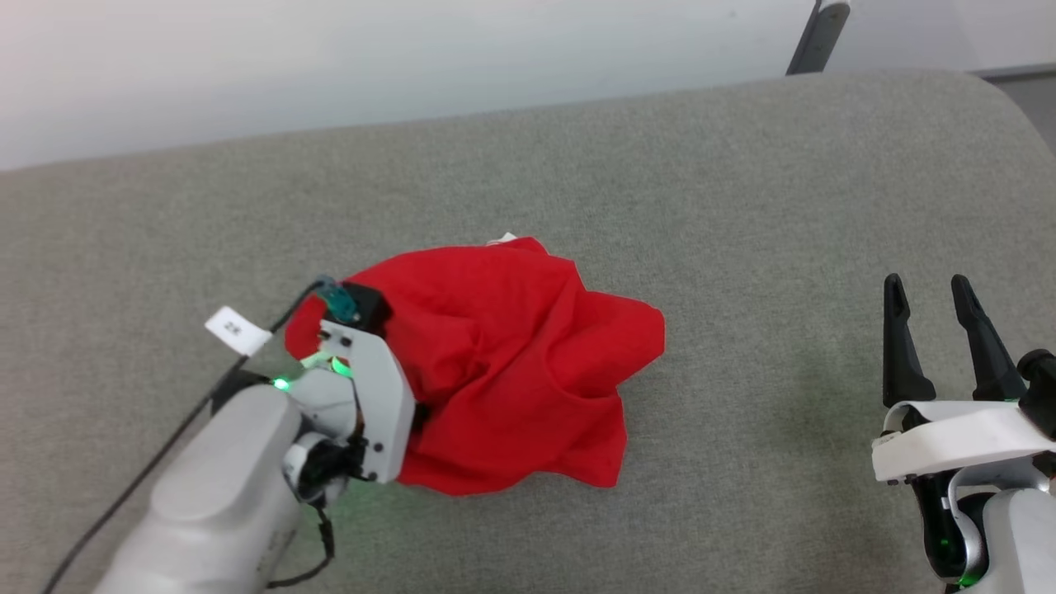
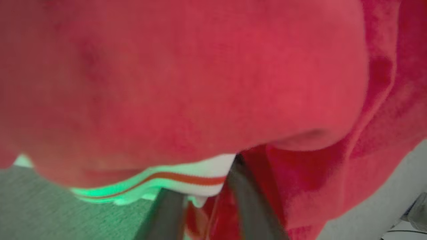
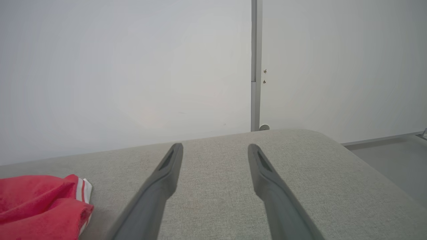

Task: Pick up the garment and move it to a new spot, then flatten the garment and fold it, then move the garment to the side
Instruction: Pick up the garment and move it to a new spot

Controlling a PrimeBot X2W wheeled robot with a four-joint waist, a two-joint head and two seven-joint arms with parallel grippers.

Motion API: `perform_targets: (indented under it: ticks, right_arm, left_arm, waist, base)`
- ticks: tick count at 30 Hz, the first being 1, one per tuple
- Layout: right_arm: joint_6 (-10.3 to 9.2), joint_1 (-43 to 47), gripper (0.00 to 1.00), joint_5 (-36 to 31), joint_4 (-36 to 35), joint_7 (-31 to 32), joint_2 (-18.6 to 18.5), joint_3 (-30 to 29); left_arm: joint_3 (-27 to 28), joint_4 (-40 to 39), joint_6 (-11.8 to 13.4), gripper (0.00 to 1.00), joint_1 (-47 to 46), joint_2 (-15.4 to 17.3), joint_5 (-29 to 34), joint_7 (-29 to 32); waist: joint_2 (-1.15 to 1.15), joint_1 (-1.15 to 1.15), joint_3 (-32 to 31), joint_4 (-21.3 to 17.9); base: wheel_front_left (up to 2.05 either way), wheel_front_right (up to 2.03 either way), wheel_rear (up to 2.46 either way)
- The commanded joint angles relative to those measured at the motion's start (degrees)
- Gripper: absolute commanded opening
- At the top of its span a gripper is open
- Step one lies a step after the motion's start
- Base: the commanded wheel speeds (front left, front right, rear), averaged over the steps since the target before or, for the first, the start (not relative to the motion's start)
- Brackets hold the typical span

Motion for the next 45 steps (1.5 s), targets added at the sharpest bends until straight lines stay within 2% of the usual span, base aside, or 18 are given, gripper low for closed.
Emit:
perform_targets:
  ticks: [1,7,13,22,28,35,45]
  right_arm:
    - [-0.08,0.73,1.00,-0.04,0.06,0.06,-0.47,0.02]
    - [-0.08,2.35,1.00,0.22,0.12,0.41,-1.37,0.24]
    - [-0.08,4.22,1.00,0.67,-0.21,0.47,-2.37,0.85]
    - [-0.08,6.99,1.00,1.28,-0.05,0.46,-3.07,0.91]
    - [-0.08,8.38,1.00,1.42,0.09,-0.03,-3.66,0.18]
    - [-0.08,9.70,1.00,1.42,-0.28,-0.49,-4.19,-0.86]
    - [-0.08,11.27,1.00,0.74,-1.45,-0.46,-3.54,-2.91]
  left_arm:
    - [-0.88,2.82,0.37,1.00,2.33,1.17,0.45,0.22]
    - [-0.25,0.92,-1.18,1.00,1.67,1.69,-0.77,-3.41]
    - [1.42,-2.89,-1.73,1.00,3.21,3.06,-2.01,-9.66]
    - [5.19,-9.99,-1.43,1.00,9.62,7.38,-0.77,-25.18]
    - [8.97,-13.95,0.25,1.00,15.22,10.16,0.11,-36.91]
    - [13.65,-16.55,2.48,1.00,22.11,12.52,-1.07,-46.70]
    - [19.03,-18.68,3.99,1.00,29.45,13.28,-2.85,-50.84]
  waist:
    - [0.00,0.00,-1.22,0.72]
    - [0.00,0.00,-4.58,2.54]
    - [0.00,0.00,-7.84,4.98]
    - [0.00,0.00,-11.80,8.83]
    - [0.00,0.00,-12.98,11.33]
    - [0.00,0.00,-13.75,13.33]
    - [0.00,0.00,-14.17,14.98]
  base:
    - [0.00,0.00,0.00]
    - [0.00,0.00,0.00]
    - [0.00,0.00,0.00]
    - [0.00,0.00,0.00]
    - [0.00,0.00,0.00]
    - [0.00,0.00,0.00]
    - [0.00,0.00,0.00]
